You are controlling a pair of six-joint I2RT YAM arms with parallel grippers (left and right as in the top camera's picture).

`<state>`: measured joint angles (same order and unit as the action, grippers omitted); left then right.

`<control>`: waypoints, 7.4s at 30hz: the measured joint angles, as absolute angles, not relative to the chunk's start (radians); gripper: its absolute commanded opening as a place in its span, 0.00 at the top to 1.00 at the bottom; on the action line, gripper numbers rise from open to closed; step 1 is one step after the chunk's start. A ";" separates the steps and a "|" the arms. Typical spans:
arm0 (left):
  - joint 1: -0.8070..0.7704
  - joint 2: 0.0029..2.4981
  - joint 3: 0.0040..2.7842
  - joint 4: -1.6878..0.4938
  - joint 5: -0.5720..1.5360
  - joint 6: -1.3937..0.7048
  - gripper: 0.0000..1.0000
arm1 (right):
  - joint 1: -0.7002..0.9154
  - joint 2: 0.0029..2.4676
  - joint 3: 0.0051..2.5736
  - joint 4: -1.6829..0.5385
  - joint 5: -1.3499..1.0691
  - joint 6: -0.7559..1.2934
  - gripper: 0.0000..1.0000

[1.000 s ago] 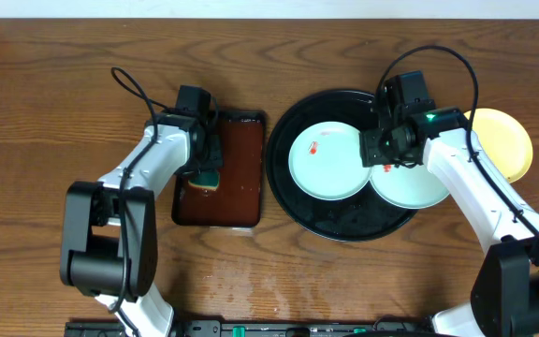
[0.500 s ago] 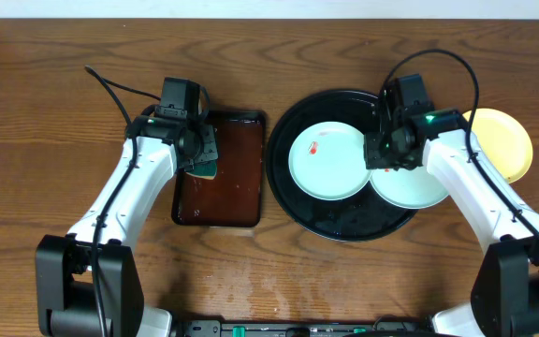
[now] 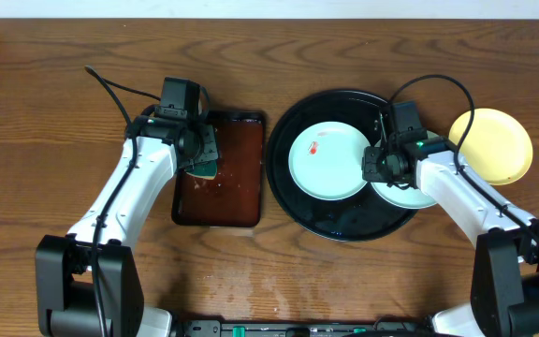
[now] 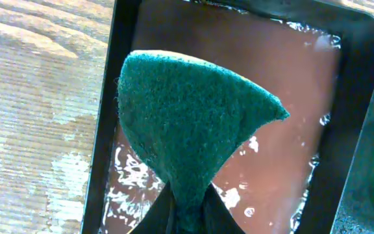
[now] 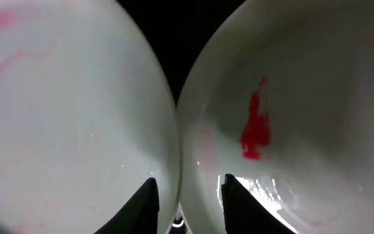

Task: Clean dirty plates on tray and stack at the side
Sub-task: 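Lift the sponge with the left gripper while right gripper holds plate rim, then move the sponge over the left pale green plate with the left gripper, then scrub the left pale green plate with the sponge in the left gripper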

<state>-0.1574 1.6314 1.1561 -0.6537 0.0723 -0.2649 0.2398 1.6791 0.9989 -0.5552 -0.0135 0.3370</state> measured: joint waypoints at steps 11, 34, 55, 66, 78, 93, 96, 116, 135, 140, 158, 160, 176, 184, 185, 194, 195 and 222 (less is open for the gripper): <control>-0.157 1.631 1.156 -0.653 0.072 -0.265 0.92 | 0.240 1.679 0.967 -0.500 0.001 0.414 0.86; -0.157 1.631 1.156 -0.697 0.064 -0.265 0.93 | 0.240 1.679 1.001 -0.480 -0.040 0.249 0.99; -0.236 1.631 1.156 -0.672 0.046 -0.254 0.93 | 0.240 1.679 1.065 -0.504 -0.124 0.062 0.99; -0.236 1.631 1.156 -0.672 0.061 -0.265 0.93 | 0.240 1.679 1.065 -0.570 -0.134 0.134 0.99; -0.252 1.631 1.156 -0.667 0.084 -0.265 0.93 | 0.242 1.692 1.045 -0.505 -0.143 0.140 0.99; -0.258 1.631 1.156 -0.627 0.073 -0.266 0.93 | 0.242 1.810 1.037 -0.438 -0.154 0.137 0.99; -0.258 1.631 1.156 -0.627 0.055 -0.266 0.93 | 0.242 1.810 1.037 -0.434 -0.154 0.137 0.99; -0.258 1.631 1.275 -0.749 0.019 -0.266 0.93 | 0.242 1.810 1.037 -0.429 -0.155 0.137 0.98; -0.300 1.636 1.449 -0.929 -0.030 -0.266 0.93 | 0.242 1.810 1.037 -0.429 -0.157 0.137 0.98; -0.383 1.637 1.449 -0.887 -0.029 -0.289 0.93 | 0.242 1.810 1.037 -0.429 -0.157 0.137 0.99; -0.641 1.766 1.386 -0.559 -0.025 -0.462 0.92 | 0.242 1.810 1.037 -0.428 -0.157 0.137 0.99; -0.650 1.812 1.385 -0.544 -0.025 -0.468 0.93 | 0.242 1.810 1.037 -0.429 -0.157 0.137 0.99; -0.651 1.974 1.379 -0.489 -0.050 -0.456 0.92 | 0.242 1.810 1.037 -0.429 -0.158 0.137 0.99; -0.652 2.018 1.380 -0.477 -0.089 -0.448 0.93 | 0.242 1.810 1.037 -0.429 -0.159 0.137 0.99; -0.653 2.024 1.381 -0.474 -0.089 -0.448 0.93 | 0.242 1.810 1.037 -0.429 -0.160 0.137 0.99; -0.645 2.056 1.403 -0.473 -0.018 -0.444 0.93 | 0.242 1.810 1.037 -0.429 -0.160 0.137 0.99; -0.641 2.056 1.403 -0.473 -0.003 -0.444 0.92 | 0.242 1.810 1.037 -0.429 -0.160 0.137 0.99; -0.436 1.870 1.407 -0.560 0.638 -0.445 0.92 | 0.242 1.810 1.037 -0.429 -0.142 0.132 0.98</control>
<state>-0.4358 1.8698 1.4067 -0.5602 0.6380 -0.4446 0.2417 1.8095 1.0367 -0.4294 -0.1421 0.1322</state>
